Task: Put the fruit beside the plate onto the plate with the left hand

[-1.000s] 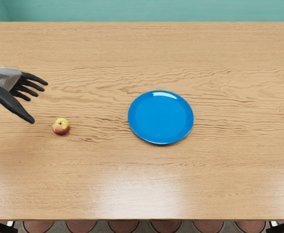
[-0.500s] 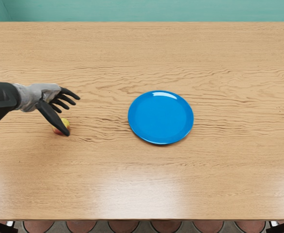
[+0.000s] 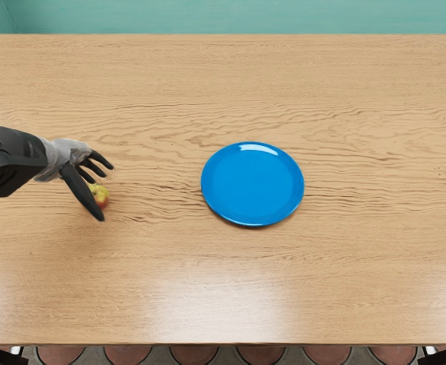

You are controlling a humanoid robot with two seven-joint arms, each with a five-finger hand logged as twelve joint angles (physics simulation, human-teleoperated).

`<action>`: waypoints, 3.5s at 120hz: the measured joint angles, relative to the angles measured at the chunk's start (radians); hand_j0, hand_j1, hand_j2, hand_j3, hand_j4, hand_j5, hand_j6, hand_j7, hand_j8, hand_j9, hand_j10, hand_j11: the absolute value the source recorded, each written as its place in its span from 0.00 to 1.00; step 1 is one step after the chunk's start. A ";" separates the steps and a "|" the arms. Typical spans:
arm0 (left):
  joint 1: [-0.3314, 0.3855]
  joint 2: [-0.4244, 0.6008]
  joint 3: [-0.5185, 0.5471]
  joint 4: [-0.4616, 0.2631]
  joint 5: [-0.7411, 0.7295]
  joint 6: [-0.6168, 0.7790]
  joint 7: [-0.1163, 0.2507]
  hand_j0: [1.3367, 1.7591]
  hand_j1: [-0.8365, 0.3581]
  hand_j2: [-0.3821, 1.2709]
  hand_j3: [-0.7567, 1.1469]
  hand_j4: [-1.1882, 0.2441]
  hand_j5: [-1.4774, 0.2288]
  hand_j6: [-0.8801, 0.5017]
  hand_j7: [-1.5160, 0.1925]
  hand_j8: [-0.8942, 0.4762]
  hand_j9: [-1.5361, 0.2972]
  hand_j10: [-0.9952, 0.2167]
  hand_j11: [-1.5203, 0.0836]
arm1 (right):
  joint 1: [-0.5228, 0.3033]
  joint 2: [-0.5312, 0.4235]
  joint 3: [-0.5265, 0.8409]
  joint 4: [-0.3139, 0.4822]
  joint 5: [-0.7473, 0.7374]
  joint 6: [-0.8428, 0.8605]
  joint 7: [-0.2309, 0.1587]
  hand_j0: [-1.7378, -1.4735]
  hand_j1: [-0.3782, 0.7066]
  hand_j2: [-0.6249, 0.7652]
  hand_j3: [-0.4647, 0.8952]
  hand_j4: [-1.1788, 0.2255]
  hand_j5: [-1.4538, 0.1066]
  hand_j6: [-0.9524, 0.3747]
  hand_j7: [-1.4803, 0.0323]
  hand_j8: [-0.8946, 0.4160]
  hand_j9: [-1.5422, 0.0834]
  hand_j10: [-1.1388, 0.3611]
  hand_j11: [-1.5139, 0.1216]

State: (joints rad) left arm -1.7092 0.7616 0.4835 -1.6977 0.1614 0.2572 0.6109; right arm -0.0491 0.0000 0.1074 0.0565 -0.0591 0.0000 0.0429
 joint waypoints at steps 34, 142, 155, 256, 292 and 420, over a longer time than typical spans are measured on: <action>-0.021 -0.119 0.082 0.002 0.012 0.262 0.000 0.76 0.74 0.26 0.40 0.65 0.67 0.45 0.69 0.47 0.66 0.61 0.74 | 0.000 0.000 0.000 0.000 0.000 0.000 0.000 0.30 0.07 0.44 0.34 0.81 0.90 0.69 0.95 0.65 0.92 0.73 0.90; 0.055 -0.422 0.281 0.183 0.082 0.354 0.000 0.76 0.73 0.26 0.40 0.65 0.67 0.45 0.69 0.46 0.65 0.61 0.74 | 0.000 0.000 0.000 0.000 0.000 0.000 0.000 0.30 0.07 0.44 0.34 0.81 0.90 0.69 0.95 0.65 0.92 0.73 0.90; 0.066 -0.433 0.283 0.201 0.082 0.354 0.000 0.76 0.73 0.26 0.40 0.65 0.67 0.45 0.69 0.46 0.65 0.61 0.74 | 0.000 0.000 0.000 0.000 0.000 0.000 0.000 0.30 0.07 0.44 0.34 0.81 0.90 0.69 0.95 0.65 0.92 0.73 0.90; 0.091 -0.460 0.270 0.240 0.080 0.354 0.000 0.76 0.49 0.29 0.40 0.47 0.49 0.37 0.49 0.35 0.50 0.40 0.54 | 0.000 0.000 0.000 0.000 0.000 0.000 0.000 0.30 0.07 0.44 0.34 0.81 0.90 0.69 0.95 0.65 0.92 0.73 0.90; 0.094 -0.459 0.270 0.239 0.080 0.354 0.000 0.76 0.48 0.30 0.40 0.46 0.46 0.27 0.48 0.29 0.46 0.38 0.52 | 0.000 0.000 0.000 0.000 -0.001 0.000 0.000 0.30 0.07 0.44 0.34 0.81 0.90 0.69 0.95 0.65 0.92 0.73 0.90; -0.138 -0.614 0.269 0.221 0.048 0.352 0.000 0.75 0.49 0.26 0.40 0.39 0.35 0.25 0.37 0.37 0.36 0.36 0.41 | 0.000 0.000 0.000 0.000 0.000 0.000 0.000 0.30 0.07 0.44 0.34 0.81 0.90 0.69 0.95 0.65 0.92 0.73 0.90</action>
State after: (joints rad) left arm -1.8477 0.1480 0.7525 -1.4770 0.2090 0.6096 0.6110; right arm -0.0491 0.0000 0.1074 0.0562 -0.0592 0.0000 0.0430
